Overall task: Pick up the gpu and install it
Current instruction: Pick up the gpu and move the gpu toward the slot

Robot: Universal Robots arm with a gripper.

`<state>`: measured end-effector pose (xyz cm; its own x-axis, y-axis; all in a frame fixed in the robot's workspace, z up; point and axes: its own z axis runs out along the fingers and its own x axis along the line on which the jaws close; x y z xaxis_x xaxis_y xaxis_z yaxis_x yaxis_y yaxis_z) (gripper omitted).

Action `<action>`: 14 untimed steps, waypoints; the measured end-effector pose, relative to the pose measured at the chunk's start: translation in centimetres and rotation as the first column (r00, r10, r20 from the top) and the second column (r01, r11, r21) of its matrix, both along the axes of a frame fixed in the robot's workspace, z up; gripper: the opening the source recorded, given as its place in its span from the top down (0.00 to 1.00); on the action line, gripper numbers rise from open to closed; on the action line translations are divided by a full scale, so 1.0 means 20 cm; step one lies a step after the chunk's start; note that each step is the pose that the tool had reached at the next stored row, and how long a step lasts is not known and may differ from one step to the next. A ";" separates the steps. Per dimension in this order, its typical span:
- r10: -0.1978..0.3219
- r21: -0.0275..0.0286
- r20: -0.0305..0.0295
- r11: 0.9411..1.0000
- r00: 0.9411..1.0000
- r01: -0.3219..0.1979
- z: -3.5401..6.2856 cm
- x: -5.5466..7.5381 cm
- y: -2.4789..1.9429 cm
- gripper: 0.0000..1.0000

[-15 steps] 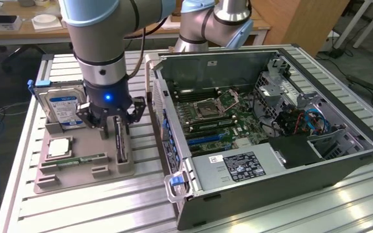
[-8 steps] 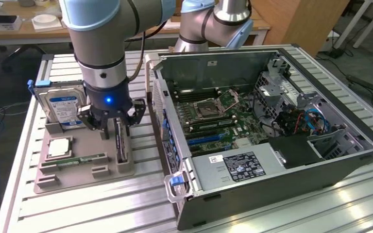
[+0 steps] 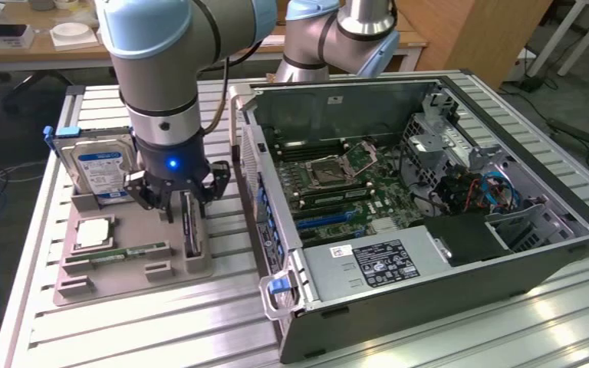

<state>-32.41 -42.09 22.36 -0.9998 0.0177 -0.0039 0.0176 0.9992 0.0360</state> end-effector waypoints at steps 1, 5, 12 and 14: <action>0.000 0.000 0.000 1.000 1.000 0.000 -0.001 0.00 0.000 0.47; 0.000 0.000 0.000 1.000 1.000 0.000 -0.001 0.00 0.000 0.47; 0.000 0.000 0.000 1.000 1.000 0.000 -0.001 0.00 0.000 0.55; 0.000 0.000 0.000 1.000 1.000 0.000 -0.001 0.00 0.000 0.55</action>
<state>-32.41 -42.09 22.34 -0.9998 0.0177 -0.0038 0.0176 0.9992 0.0360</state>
